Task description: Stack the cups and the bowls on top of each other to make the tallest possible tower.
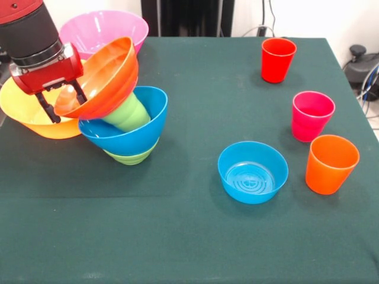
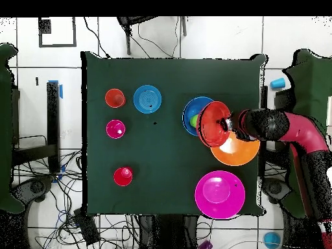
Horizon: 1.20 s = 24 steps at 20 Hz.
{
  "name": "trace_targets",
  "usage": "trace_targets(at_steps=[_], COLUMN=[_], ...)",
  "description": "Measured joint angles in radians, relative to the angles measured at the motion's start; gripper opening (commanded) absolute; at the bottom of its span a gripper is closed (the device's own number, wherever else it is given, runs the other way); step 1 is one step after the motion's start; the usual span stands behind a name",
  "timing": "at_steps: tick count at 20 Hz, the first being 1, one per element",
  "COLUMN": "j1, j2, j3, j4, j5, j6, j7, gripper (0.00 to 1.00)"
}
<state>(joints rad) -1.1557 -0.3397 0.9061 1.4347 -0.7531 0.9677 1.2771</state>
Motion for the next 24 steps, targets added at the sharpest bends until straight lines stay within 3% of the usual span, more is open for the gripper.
trace_targets(at_steps=[10, 24], j1=[0.001, 0.038], j2=[-0.037, -0.210], j3=[-0.005, -0.023], j4=[0.011, 0.114], j5=[-0.007, -0.008], j6=[-0.004, -0.040], j7=[0.000, 0.000], gripper=[1.00, 1.00])
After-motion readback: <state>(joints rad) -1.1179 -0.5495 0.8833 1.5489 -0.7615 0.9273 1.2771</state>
